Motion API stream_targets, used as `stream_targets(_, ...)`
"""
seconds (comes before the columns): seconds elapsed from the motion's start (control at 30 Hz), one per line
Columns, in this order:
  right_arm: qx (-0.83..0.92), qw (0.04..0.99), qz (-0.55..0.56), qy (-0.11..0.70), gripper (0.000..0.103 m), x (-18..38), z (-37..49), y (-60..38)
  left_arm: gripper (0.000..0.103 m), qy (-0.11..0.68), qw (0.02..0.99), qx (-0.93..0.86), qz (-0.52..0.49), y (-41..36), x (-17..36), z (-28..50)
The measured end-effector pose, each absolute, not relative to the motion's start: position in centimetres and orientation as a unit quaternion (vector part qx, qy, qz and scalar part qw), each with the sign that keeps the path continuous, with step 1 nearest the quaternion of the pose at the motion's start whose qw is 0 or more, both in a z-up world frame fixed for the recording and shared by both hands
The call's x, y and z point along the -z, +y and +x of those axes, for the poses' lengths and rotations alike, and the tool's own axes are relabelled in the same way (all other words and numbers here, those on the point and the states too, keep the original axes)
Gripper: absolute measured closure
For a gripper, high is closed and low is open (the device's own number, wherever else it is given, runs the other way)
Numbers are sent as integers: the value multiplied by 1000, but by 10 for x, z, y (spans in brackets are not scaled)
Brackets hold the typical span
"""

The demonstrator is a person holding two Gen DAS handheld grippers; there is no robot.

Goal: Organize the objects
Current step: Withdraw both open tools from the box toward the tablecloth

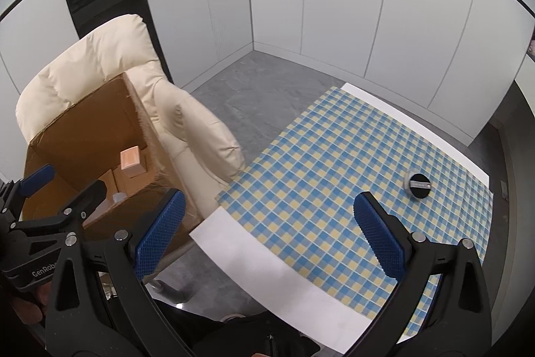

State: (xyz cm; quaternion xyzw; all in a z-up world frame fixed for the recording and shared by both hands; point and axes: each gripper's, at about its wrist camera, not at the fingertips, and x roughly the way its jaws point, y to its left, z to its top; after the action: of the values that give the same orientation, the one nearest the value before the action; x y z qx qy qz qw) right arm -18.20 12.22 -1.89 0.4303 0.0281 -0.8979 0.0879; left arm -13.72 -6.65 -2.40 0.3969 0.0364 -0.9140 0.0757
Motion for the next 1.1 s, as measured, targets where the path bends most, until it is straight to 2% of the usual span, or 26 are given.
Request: stream_targets(1.1,903,13,430,7,1,16,-162,219,1,-2,3,918,396,22,28,-150)
